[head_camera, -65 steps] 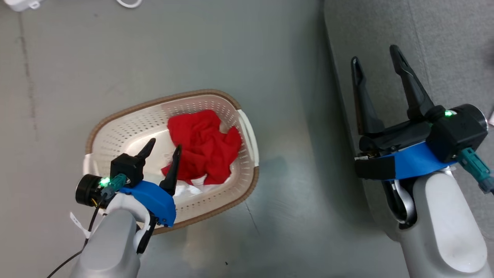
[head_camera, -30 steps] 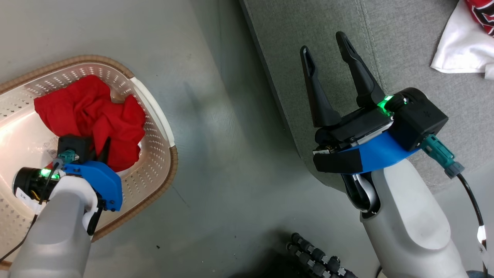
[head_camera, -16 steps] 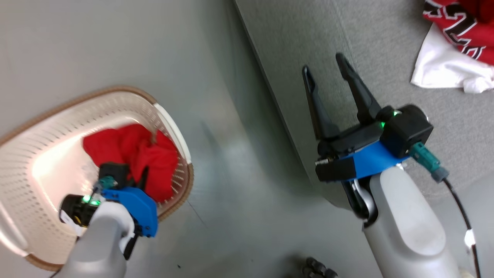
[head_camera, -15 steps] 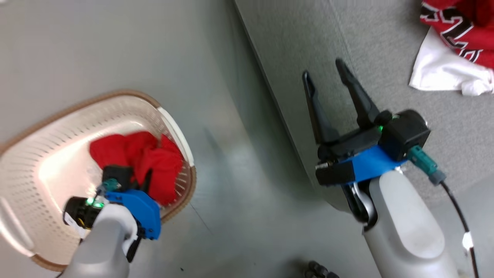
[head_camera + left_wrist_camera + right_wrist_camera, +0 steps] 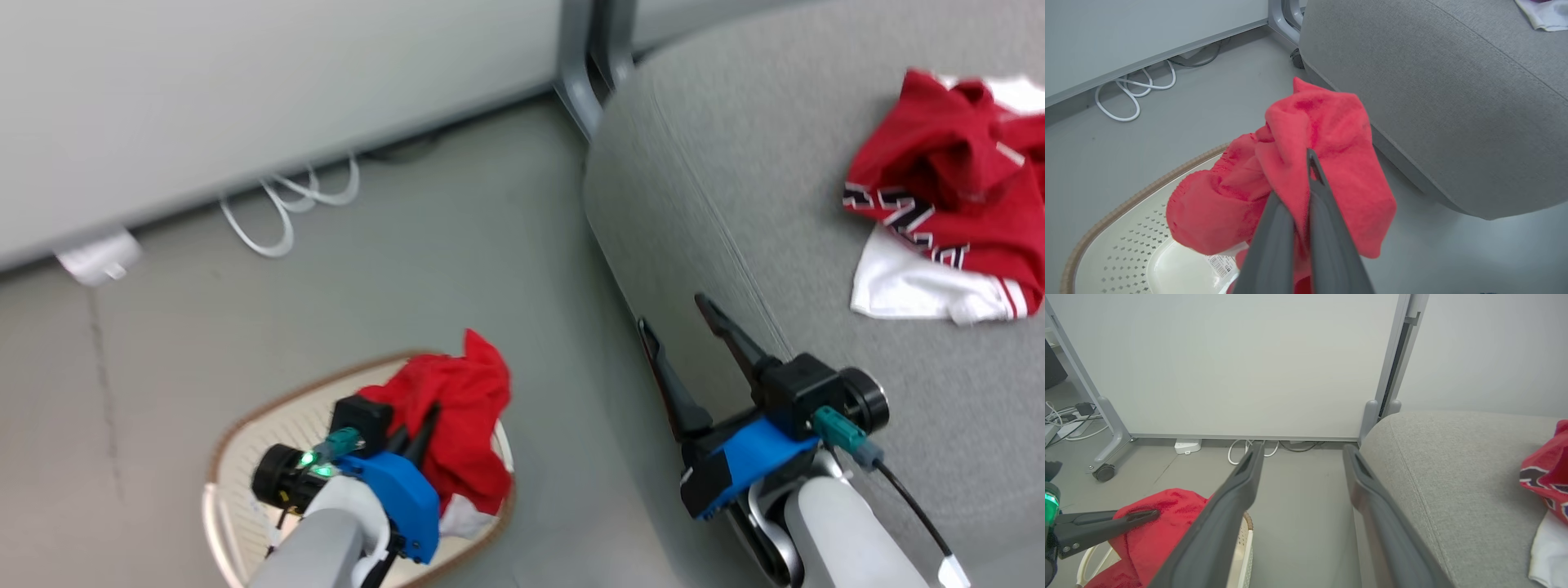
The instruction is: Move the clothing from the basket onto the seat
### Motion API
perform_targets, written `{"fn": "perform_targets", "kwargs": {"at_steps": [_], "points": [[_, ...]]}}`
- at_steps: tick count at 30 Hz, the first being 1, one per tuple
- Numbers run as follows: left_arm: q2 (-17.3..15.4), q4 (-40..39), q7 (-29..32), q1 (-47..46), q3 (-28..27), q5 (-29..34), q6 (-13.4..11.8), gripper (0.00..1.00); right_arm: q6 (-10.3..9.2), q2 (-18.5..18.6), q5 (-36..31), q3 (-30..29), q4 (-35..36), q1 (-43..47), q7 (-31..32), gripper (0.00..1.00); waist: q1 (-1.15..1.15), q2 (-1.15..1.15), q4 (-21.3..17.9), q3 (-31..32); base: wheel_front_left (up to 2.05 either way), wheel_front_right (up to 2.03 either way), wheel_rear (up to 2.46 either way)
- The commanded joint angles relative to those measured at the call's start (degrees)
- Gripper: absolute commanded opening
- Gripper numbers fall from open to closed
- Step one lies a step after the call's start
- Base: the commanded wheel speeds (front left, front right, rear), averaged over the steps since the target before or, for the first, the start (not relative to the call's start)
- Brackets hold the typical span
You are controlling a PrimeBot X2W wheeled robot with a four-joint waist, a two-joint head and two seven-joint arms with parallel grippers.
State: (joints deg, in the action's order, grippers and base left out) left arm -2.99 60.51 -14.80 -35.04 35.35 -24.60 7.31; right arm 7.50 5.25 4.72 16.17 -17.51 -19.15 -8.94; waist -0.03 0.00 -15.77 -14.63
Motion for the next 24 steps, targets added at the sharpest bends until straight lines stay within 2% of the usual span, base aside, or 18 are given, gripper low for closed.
{"fn": "perform_targets", "kwargs": {"at_steps": [1, 5, 12, 17, 24], "points": [[-0.06, -0.98, -0.27, 1.28, 1.78, -0.80, 0.20, 0.00, -0.02, 0.52, 0.38, 0.17, 0.46, 1.68, 0.46, 1.00, 0.03, 0.00, 6.23, 9.82, 0.00, 0.00, 0.00], [0.04, -4.95, 1.26, -0.09, 7.56, -4.96, 0.20, 0.00, -0.02, 0.79, 1.13, 0.50, 1.61, 4.10, 2.34, 1.00, 0.03, 0.00, 8.13, 14.16, 0.00, 0.00, 0.00], [0.00, -12.31, 5.24, -7.17, 15.69, -12.55, 0.20, 0.00, -0.02, 0.80, 1.91, 0.64, 4.00, 6.11, 3.70, 1.00, 0.03, 0.00, 11.69, 17.08, 0.00, 0.00, 0.00], [0.01, -14.52, 5.17, -12.97, 18.80, -16.04, 0.19, 0.00, -0.02, 0.59, 2.08, 1.02, 4.50, 7.08, 4.41, 1.00, 0.03, 0.00, 13.33, 18.13, 0.00, 0.00, 0.00], [0.02, -13.99, 4.97, -18.07, 21.63, -19.52, 0.20, 0.00, -0.02, 0.28, 2.63, 2.38, 4.39, 7.34, 4.87, 1.00, 0.03, 0.00, 13.73, 18.58, 0.00, 0.00, 0.00]]}}
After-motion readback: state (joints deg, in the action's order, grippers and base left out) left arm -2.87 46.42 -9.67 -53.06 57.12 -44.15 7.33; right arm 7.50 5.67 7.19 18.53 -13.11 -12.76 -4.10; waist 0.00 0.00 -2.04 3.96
